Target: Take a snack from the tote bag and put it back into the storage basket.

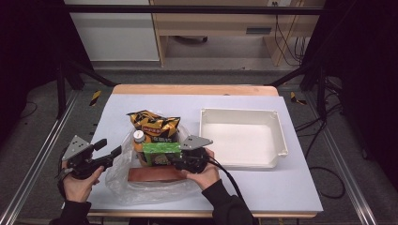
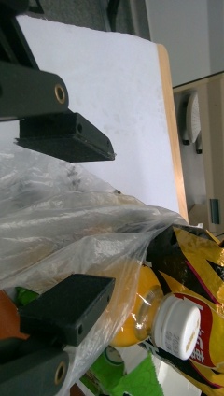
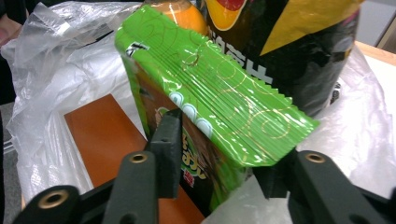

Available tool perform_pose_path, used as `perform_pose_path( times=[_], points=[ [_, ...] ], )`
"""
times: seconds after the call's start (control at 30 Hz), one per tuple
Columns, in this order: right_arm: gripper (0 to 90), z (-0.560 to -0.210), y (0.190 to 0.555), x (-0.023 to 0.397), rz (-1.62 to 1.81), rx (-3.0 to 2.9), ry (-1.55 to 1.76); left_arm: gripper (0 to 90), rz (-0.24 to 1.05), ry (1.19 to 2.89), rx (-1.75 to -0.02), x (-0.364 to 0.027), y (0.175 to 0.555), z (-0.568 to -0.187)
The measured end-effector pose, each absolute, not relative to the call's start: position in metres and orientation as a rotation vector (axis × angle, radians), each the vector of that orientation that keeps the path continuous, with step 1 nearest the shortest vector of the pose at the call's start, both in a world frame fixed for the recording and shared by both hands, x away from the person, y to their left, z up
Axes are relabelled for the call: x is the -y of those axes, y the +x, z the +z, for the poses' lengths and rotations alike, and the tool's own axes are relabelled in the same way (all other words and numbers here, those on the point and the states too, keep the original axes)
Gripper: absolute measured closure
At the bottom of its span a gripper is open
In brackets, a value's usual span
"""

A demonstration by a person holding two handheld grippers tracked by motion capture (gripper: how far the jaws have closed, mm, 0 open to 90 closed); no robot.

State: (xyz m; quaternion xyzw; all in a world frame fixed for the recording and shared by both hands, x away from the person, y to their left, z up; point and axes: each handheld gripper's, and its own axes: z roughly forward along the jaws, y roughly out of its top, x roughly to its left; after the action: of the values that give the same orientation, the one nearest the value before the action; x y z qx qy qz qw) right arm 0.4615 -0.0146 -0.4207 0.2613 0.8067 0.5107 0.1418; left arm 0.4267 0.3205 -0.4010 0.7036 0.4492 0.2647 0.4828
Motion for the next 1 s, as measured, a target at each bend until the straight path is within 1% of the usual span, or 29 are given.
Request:
perform_pose_path(
  times=[0.03, 0.07, 0.13, 0.17, 0.2, 0.23, 0.3, 0.4, 0.63, 1.0],
  points=[
    [63.5, -0.42, 0.461, 0.016, 1.463, -2.333, 0.739, 31.9, 0.647, 1.716, -1.099, -0.321, 0.426, -0.401],
    [65.1, -0.419, 0.461, 0.017, 1.461, -2.327, 0.733, 31.6, 0.648, 1.722, -1.107, -0.32, 0.426, -0.401],
    [66.7, -0.419, 0.461, 0.018, 1.464, -2.328, 0.723, 30.9, 0.647, 1.724, -1.109, -0.32, 0.426, -0.401],
    [70.1, -0.418, 0.461, 0.019, 1.46, -2.328, 0.711, 30.2, 0.653, 1.728, -1.11, -0.321, 0.425, -0.401],
    [70.1, -0.418, 0.461, 0.019, 1.46, -2.328, 0.711, 29.6, 0.653, 1.728, -1.11, -0.321, 0.425, -0.401],
    [72.6, -0.418, 0.461, 0.02, 1.461, -2.329, 0.694, 28.6, 0.656, 1.728, -1.113, -0.32, 0.425, -0.401],
    [74.5, -0.417, 0.46, 0.02, 1.462, -2.33, 0.681, 26.7, 0.652, 1.729, -1.122, -0.32, 0.425, -0.402],
    [75.9, -0.415, 0.458, 0.022, 1.469, -2.319, 0.662, 23.9, 0.654, 1.73, -1.128, -0.32, 0.425, -0.403],
    [76.3, -0.405, 0.452, 0.029, 1.533, -2.259, 0.637, 21.9, 0.665, 1.691, -1.127, -0.324, 0.421, -0.399],
    [76.7, -0.373, 0.439, 0.039, 1.642, -2.217, 0.602, 20.0, 0.664, 1.681, -1.127, -0.327, 0.419, -0.396]
  ],
)
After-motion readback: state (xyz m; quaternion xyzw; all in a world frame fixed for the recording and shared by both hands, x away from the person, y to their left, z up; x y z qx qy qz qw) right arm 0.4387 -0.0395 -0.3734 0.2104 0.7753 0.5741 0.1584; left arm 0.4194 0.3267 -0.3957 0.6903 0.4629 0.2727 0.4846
